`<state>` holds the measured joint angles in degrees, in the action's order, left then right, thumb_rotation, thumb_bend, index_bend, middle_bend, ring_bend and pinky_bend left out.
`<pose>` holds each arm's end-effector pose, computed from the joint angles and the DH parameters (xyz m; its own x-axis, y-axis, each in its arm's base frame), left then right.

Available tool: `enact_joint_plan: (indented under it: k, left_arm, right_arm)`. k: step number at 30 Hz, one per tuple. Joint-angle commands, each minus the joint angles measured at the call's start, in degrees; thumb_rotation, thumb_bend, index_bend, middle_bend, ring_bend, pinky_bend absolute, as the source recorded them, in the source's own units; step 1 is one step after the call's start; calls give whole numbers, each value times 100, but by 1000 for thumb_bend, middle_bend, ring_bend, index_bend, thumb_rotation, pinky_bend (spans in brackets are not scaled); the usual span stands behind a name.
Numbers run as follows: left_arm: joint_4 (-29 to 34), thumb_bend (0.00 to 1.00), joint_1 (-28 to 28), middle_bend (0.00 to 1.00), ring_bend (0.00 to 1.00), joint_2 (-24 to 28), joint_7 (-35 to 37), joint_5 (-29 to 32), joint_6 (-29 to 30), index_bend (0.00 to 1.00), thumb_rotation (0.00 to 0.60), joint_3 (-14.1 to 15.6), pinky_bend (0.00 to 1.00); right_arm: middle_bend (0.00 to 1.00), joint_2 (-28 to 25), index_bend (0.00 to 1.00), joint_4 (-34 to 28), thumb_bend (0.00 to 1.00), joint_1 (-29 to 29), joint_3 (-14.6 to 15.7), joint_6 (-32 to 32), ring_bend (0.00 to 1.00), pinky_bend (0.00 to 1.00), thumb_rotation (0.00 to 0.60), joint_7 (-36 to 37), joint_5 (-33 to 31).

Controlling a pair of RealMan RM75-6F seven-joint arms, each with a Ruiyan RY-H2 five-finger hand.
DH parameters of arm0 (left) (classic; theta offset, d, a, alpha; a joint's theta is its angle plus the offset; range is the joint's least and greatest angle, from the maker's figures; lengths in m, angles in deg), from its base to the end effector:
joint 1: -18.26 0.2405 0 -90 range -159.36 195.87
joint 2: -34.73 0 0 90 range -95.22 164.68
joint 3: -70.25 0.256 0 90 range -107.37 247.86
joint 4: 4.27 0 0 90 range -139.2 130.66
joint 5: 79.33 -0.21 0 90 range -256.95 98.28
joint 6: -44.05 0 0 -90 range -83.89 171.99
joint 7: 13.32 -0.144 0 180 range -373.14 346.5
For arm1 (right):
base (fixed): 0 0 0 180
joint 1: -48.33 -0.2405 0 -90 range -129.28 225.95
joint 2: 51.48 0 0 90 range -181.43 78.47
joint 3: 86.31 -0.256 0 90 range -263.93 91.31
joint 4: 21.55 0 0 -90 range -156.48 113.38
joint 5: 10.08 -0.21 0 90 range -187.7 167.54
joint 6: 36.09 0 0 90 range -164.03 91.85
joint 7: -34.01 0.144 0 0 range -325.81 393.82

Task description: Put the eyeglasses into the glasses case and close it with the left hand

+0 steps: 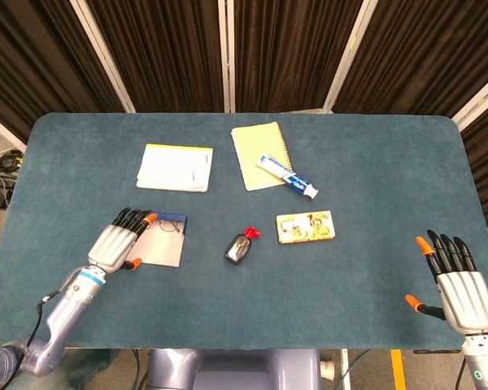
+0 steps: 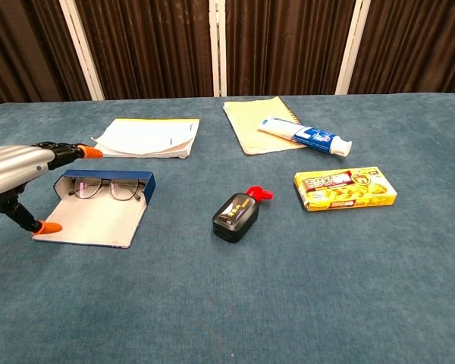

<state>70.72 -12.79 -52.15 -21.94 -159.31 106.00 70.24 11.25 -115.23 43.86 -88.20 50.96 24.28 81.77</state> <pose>-0.2465 0.2945 -0.0026 0.5364 0.2417 0.8086 0.8204 -0.3741 -0.4325 -0.2954 -0.1744 0.1610 0.5499 0.0305 0.8346 -0.8290 -0.1019 0.5499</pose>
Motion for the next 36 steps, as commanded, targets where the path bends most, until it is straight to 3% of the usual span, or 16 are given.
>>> enact_joint_plan:
  k: [1,11,36]
  left_arm:
    - [-143,231,43,0,0,-117,139,-82,9,0,600,54,0]
    - [-478,171,86,0,0,-434,154,-159,-15,0,600,59,0]
    - [-957,189,53,0,0,-817,222,-136,-171,0,600,-98,0]
  right_arm:
    - [0,0,0,0,0,0,-3,-3,0,0,600,0,-7]
    - [0,-13,0,19,0,-9,-22,-29,0,0,600,53,-49]
    - [0,-17,0,39,0,-9,-32,-25,0,0,600,87,-58]
